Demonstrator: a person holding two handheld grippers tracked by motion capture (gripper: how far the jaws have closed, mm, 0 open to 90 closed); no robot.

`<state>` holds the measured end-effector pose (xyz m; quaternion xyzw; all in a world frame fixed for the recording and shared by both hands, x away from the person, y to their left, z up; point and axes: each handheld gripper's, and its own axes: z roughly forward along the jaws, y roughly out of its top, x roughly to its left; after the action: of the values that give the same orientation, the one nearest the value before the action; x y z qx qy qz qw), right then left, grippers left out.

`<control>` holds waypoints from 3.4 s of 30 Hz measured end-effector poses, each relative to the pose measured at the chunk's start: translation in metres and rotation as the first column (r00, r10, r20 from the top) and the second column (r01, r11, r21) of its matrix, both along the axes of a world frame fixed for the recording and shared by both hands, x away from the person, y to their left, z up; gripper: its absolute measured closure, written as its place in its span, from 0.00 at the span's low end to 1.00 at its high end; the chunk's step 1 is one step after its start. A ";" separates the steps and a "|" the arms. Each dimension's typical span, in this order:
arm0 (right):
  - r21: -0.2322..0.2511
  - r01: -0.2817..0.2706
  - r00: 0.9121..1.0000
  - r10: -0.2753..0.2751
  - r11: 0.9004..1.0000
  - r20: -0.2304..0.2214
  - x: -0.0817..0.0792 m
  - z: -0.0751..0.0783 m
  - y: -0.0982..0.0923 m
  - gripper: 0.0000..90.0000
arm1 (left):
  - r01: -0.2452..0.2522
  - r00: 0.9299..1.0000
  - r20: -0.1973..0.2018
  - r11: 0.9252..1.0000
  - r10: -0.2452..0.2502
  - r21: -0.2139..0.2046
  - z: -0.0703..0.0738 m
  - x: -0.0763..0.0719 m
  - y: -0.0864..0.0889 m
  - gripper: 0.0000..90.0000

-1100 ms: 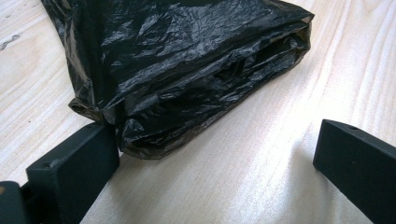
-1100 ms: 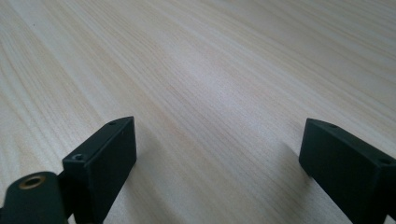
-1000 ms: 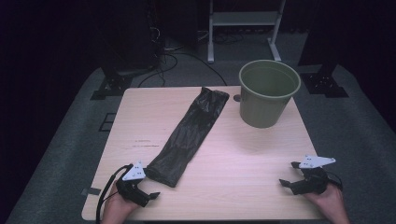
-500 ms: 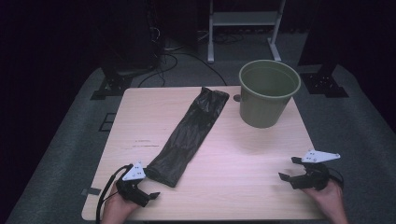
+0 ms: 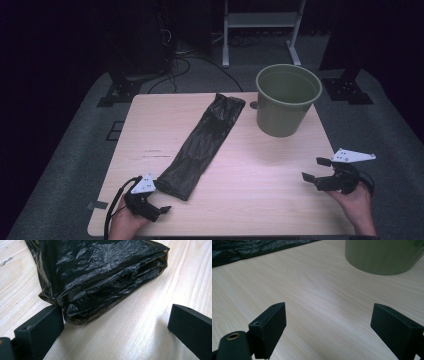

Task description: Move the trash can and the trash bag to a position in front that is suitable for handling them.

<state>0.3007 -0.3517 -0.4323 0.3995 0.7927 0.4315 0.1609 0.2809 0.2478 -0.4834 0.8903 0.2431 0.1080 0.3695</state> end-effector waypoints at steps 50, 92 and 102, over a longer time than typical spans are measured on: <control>-0.029 0.145 0.989 -0.144 0.989 0.024 0.098 0.137 0.019 0.15 | -0.007 1.000 0.000 1.000 0.007 -0.003 0.000 -0.001 0.000 0.00; -0.081 0.299 0.950 -0.304 0.951 -0.068 0.175 0.134 0.000 0.30 | -0.008 1.000 0.000 1.000 0.008 -0.003 0.000 -0.002 0.000 0.00; -0.057 0.255 0.961 -0.259 0.965 -0.092 0.179 0.135 0.005 0.51 | -0.008 1.000 0.000 1.000 0.008 -0.003 0.000 -0.002 0.000 0.00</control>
<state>0.4802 -0.3467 -0.2976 0.5162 0.7504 0.3691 0.1851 0.2792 0.2479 -0.4836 0.8889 0.2467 0.1088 0.3703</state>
